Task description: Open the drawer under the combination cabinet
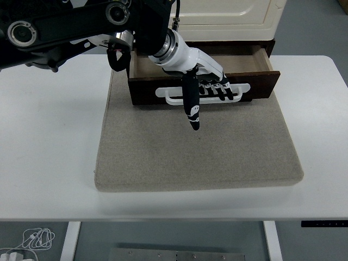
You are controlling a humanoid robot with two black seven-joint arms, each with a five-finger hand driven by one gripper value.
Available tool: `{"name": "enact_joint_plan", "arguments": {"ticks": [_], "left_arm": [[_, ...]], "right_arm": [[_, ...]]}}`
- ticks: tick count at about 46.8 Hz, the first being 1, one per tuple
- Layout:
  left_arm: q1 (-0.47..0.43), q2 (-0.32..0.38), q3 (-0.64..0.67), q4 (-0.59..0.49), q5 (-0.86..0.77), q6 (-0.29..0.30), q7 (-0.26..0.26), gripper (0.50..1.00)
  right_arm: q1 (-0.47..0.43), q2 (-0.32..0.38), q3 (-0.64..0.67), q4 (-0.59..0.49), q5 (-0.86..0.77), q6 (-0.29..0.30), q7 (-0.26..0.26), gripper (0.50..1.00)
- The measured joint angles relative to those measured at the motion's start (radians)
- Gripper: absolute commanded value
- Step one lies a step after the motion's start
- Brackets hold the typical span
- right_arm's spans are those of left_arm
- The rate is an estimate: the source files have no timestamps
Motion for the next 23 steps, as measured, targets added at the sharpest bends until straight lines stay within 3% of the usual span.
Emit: {"name": "enact_joint_plan", "arguments": {"ticks": [23], "left_arm": [[-0.030, 0.034, -0.163, 0.006, -0.019, -0.044, -0.005, 1.000]], "right_arm": [[0.000, 0.000, 0.000, 0.000, 0.000, 0.000, 0.000, 0.926]]}}
